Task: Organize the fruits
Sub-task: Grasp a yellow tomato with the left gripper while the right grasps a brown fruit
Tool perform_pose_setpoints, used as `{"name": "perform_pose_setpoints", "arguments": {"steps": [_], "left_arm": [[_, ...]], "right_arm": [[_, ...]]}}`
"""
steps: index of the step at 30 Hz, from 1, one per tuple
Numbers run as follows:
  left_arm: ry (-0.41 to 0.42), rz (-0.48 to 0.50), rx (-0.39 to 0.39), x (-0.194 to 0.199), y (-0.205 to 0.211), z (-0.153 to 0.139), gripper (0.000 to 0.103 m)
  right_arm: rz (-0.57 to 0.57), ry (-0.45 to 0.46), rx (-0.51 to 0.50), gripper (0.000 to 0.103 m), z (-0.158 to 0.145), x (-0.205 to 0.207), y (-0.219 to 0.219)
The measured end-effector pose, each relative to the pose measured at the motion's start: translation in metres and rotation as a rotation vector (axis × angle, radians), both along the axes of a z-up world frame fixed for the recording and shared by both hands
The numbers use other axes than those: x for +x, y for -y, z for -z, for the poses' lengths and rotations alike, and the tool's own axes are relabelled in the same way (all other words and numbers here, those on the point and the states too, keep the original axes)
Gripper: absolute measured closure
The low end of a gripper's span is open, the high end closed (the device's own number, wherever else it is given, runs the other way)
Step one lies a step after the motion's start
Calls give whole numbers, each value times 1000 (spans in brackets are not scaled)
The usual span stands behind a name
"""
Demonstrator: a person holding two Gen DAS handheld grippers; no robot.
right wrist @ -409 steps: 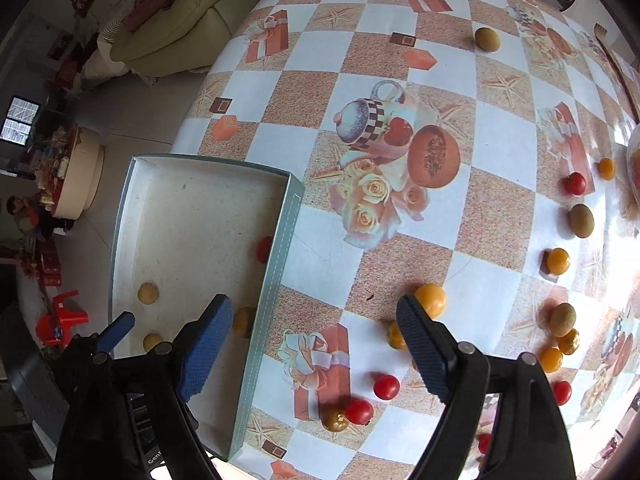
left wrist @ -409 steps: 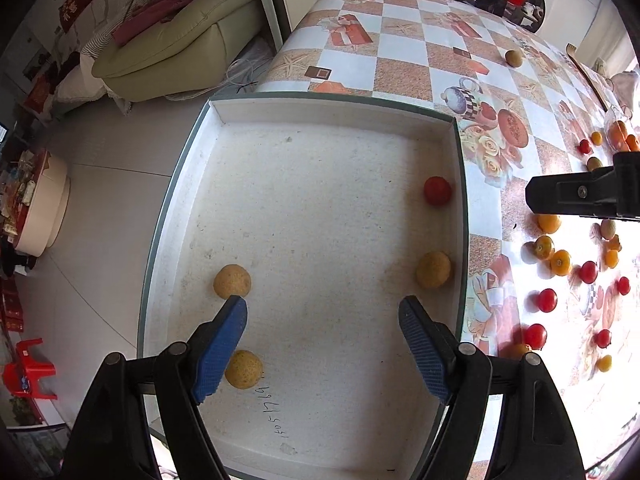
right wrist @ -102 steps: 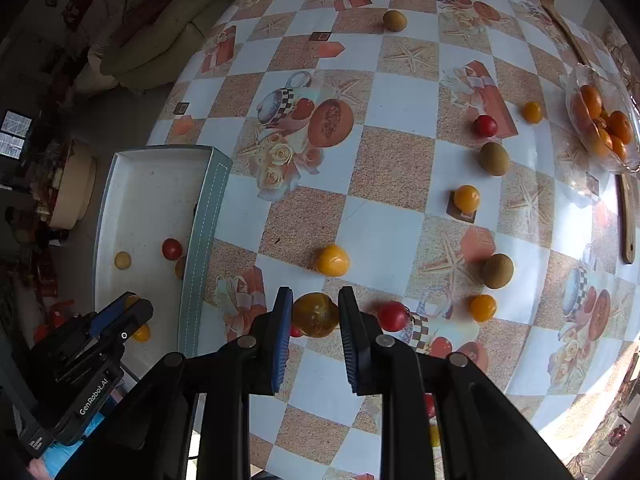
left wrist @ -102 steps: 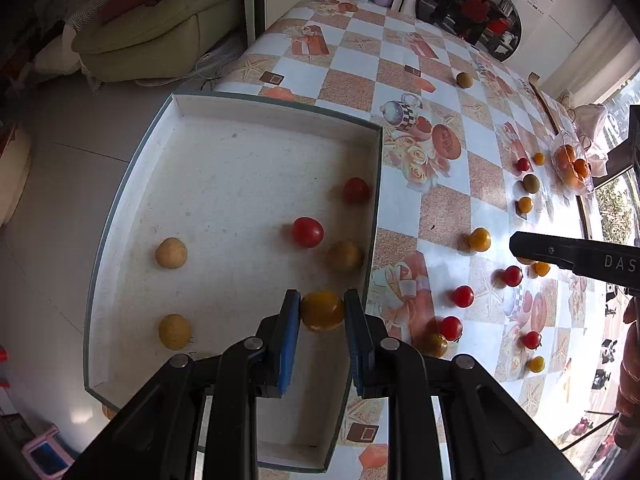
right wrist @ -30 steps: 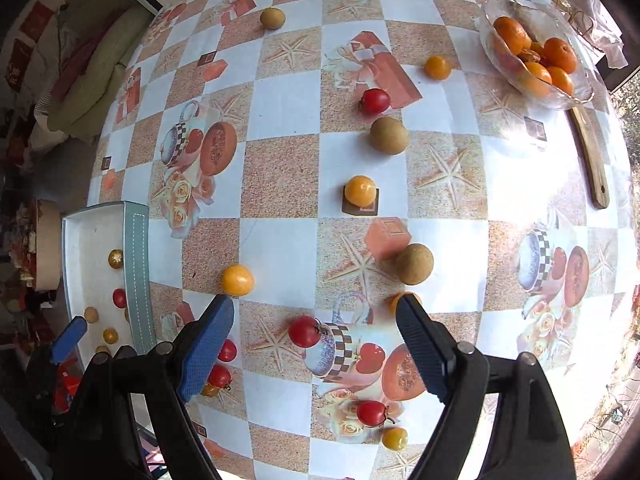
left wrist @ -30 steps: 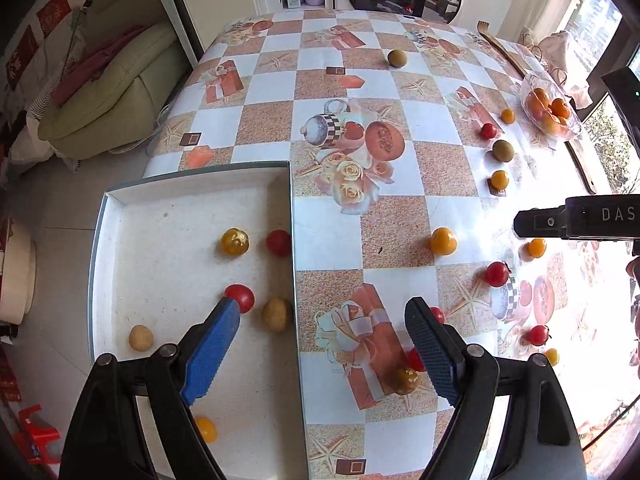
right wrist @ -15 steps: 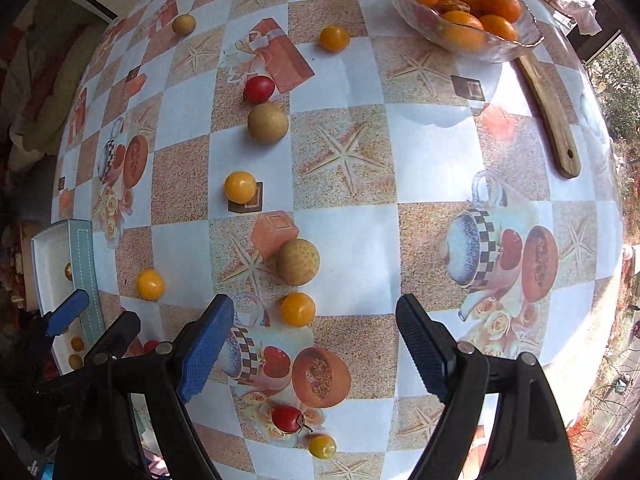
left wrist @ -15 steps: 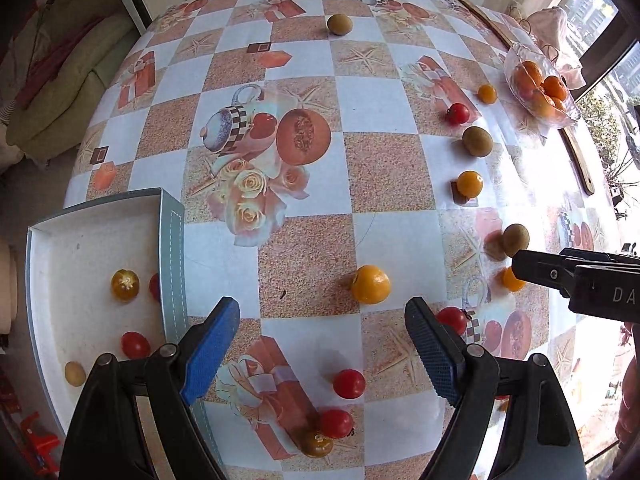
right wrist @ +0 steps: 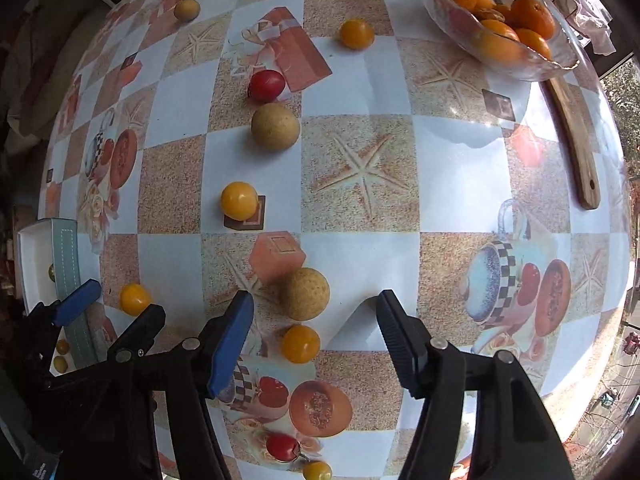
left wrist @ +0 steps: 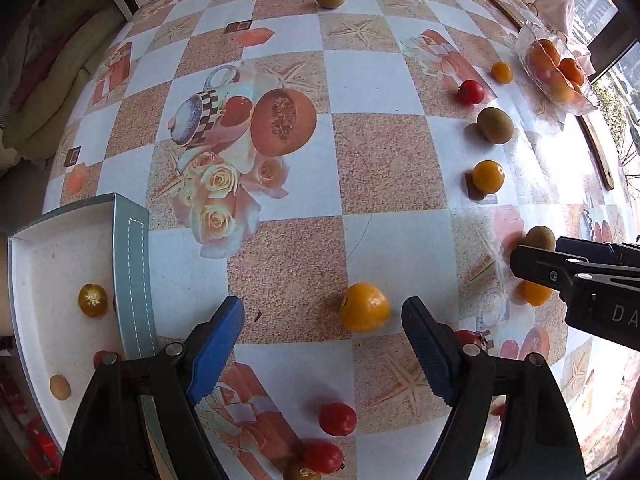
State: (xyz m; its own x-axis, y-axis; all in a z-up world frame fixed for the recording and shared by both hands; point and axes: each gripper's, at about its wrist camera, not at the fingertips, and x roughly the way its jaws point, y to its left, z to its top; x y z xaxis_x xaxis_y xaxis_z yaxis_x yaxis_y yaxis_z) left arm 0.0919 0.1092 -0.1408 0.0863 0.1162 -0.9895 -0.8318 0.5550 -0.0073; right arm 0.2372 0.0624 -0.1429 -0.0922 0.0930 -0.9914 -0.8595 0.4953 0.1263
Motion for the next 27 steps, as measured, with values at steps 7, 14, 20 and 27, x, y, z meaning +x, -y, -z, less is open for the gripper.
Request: {"name": "perform_pose_setpoints", "arguments": {"steps": [7, 14, 20, 27], "left_arm": [[23, 19, 5, 8, 4, -1, 56], [85, -4, -26, 0, -1, -12, 76], [128, -26, -13, -17, 4, -31, 76], [153, -44, 7, -38, 15, -52, 76]], "right_arm": [[-64, 54, -7, 76, 0, -15, -11], [3, -23, 44, 76, -7, -1, 0], [11, -28, 66, 76, -19, 1, 14], [3, -35, 94, 76, -35, 0, 33]]}}
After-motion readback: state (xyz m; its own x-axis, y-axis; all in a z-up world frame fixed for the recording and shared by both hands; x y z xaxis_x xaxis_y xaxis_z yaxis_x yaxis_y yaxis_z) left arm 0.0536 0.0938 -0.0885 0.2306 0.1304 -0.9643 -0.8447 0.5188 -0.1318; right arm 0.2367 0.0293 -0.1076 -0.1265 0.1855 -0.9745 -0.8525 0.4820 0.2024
